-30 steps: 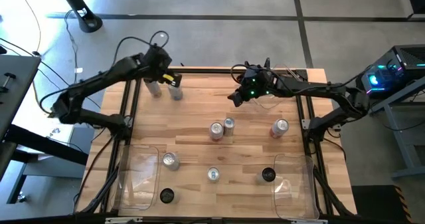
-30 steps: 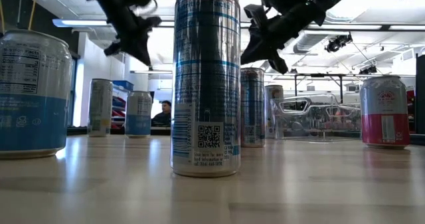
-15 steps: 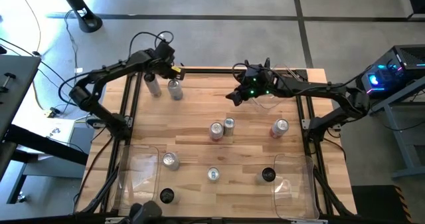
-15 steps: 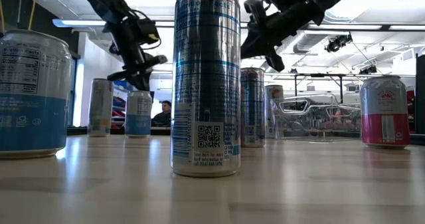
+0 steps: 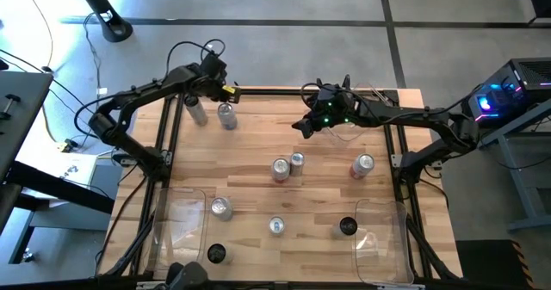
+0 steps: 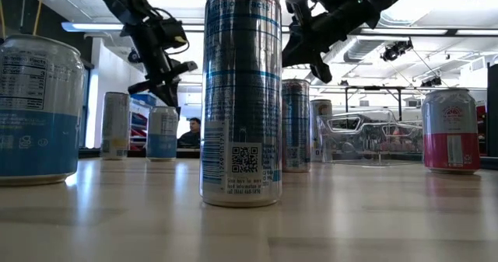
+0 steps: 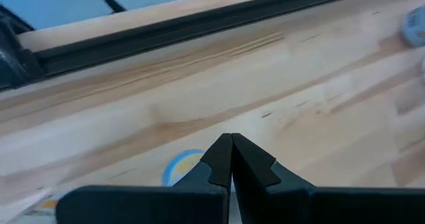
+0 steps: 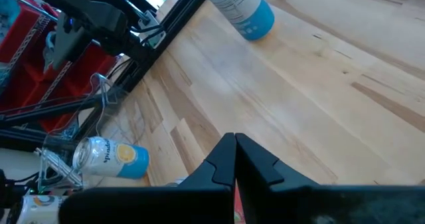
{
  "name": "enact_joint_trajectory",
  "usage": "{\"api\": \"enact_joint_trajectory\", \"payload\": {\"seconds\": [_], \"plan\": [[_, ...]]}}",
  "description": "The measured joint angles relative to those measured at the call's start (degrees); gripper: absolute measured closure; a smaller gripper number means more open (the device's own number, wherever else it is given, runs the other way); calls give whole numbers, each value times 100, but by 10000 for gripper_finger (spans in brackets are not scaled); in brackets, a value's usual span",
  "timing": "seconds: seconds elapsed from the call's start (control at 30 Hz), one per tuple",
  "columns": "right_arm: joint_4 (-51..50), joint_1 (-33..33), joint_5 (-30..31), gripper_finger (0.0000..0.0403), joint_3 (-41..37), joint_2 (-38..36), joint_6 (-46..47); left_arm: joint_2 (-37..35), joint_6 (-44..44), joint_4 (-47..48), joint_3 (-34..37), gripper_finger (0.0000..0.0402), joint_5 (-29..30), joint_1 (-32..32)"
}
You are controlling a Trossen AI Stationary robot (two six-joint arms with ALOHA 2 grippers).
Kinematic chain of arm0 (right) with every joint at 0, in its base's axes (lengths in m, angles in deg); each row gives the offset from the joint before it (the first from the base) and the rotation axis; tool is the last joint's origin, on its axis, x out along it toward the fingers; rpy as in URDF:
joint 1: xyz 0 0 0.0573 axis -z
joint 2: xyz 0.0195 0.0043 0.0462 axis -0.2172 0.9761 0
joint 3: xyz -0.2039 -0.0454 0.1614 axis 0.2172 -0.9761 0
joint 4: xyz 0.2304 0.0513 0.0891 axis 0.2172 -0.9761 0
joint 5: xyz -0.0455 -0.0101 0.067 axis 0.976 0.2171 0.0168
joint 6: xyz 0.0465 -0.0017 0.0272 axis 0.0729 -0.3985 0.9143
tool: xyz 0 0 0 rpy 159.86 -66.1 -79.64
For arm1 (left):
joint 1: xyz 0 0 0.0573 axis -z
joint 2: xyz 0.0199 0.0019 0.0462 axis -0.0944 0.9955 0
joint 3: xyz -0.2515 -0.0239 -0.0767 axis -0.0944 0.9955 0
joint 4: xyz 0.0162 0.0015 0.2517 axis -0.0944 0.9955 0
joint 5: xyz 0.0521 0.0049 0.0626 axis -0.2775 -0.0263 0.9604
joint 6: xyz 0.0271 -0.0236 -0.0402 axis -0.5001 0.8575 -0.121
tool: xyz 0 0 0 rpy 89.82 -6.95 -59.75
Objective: Sort soda cans
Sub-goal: Move the top blue-white soda can to the middle left of the table
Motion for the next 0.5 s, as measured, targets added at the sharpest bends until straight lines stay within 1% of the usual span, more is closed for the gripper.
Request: {"api": "enact_joint_trajectory", "payload": {"seconds": [0.1,0.27,0.37,0.43,0.5], "plan": [[12,0,1,403,0,0,-43,-116,2,22,0,402,-11,-3],[112,7,3,403,0,0,-54,-132,43,-291,-4,402,107,-104],[116,7,3,403,0,0,-48,93,279,-483,-30,401,-179,-328],[118,7,3,403,0,0,-7,238,375,-485,-166,402,-380,-451],[118,7,1,403,0,0,26,350,370,-510,-341,402,-461,-500]]}}
